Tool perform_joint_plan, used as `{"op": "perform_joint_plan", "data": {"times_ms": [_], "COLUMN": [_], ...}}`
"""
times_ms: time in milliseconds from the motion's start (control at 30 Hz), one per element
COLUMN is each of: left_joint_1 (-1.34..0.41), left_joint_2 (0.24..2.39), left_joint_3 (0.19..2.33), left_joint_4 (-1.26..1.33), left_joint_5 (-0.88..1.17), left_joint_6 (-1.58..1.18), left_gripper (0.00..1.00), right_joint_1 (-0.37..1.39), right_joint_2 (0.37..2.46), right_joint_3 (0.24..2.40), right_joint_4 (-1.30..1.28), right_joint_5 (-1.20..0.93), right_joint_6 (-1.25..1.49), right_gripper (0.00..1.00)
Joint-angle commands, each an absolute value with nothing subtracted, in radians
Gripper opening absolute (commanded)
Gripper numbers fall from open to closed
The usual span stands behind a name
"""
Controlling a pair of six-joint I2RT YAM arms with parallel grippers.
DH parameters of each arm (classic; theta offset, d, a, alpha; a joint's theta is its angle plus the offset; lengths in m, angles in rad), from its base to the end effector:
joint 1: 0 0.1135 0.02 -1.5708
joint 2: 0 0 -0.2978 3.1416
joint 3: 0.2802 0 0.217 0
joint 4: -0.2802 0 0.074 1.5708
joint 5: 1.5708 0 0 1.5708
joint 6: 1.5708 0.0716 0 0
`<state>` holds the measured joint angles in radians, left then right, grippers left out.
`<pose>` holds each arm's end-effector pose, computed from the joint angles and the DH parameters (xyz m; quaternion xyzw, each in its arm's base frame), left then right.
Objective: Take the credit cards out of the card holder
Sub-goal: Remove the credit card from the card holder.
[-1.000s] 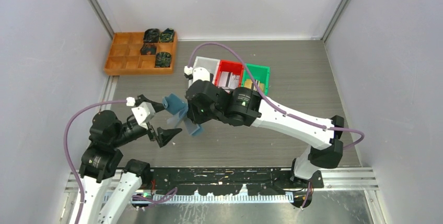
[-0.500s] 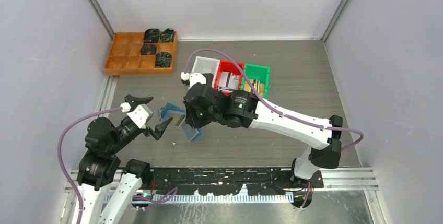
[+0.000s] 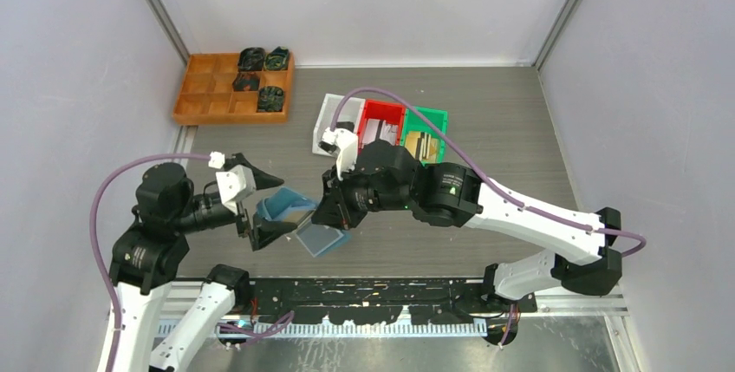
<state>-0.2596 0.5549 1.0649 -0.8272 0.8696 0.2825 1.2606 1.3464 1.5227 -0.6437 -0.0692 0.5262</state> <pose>0.0186 -0.0615 0.3871 0.4347 0.6416 -0.3350 0.5358 0.0803 0.2666 0.4340 -0.3225 0.7879 0.4266 0.3054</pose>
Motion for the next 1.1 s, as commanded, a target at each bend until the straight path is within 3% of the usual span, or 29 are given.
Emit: {"op": "perform_joint_plan", "data": {"times_ms": [0,200,400,567,800,967,1067], "left_joint_1": [-0.258,-0.258,-0.258,-0.258,-0.259,-0.258,-0.258], "left_joint_2": [0.620,0.718,0.743,0.708,0.715,0.722,0.736], "left_joint_3": [1.140,1.258,1.279,1.233,1.230,1.204,1.173], "left_joint_4": [-0.917,-0.989,-1.055,-1.003,-0.986,-0.927,-0.874], "left_joint_5": [1.061,1.196,1.206,1.179,1.165,1.199,1.242], "left_joint_6": [0.227,0.171,0.204,0.169,0.142,0.070,-0.009], "left_gripper": [0.94,0.80,0.47,0.44,0.30,0.12,0.01], "right_joint_1": [1.265,1.265,1.265,1.265,1.262,1.248,1.221], "right_joint_2": [1.280,1.230,1.200,1.200,1.211,1.219,1.199], "right_joint_3": [1.484,1.435,1.419,1.434,1.449,1.440,1.402], "right_joint_4": [-0.496,-0.480,-0.457,-0.451,-0.460,-0.436,-0.382], "right_joint_5": [-0.206,-0.244,-0.234,-0.233,-0.234,-0.278,-0.307], "right_joint_6": [0.471,0.421,0.414,0.417,0.407,0.405,0.411], "right_gripper": [0.01,0.01,0.01,0.01,0.01,0.01,0.12]}}
